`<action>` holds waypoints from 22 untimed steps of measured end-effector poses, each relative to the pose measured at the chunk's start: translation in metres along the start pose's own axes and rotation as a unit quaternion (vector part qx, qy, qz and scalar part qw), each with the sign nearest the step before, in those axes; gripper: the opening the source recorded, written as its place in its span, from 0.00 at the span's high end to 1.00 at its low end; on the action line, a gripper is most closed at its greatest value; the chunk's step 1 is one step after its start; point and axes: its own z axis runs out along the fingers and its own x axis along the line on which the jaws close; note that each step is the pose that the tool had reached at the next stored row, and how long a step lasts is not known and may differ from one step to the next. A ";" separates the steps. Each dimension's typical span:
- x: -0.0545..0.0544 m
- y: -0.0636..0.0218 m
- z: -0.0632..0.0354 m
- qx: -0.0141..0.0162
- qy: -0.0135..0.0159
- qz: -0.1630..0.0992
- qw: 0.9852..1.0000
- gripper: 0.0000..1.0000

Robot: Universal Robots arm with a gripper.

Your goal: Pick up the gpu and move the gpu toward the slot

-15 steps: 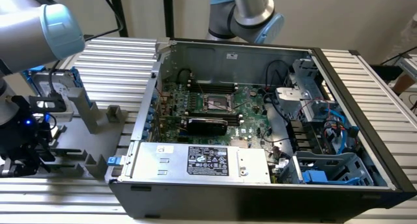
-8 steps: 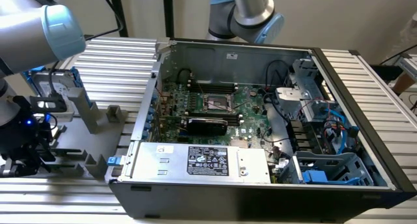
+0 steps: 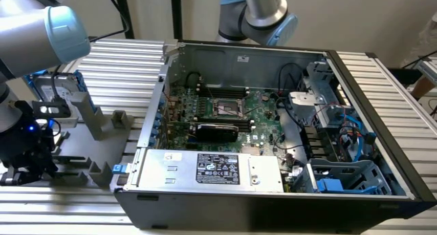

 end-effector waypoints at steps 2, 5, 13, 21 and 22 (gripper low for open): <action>0.000 -0.0001 0.0000 0.000 0.000 0.000 1.000 0.78; 0.000 0.0000 0.0001 0.000 0.000 0.000 1.000 0.86; 0.000 0.0000 0.0000 -0.001 0.000 0.001 1.000 0.86; 0.000 -0.0003 -0.0018 -0.003 0.001 0.005 1.000 0.86; 0.000 -0.0003 -0.0026 -0.004 0.001 0.005 1.000 0.86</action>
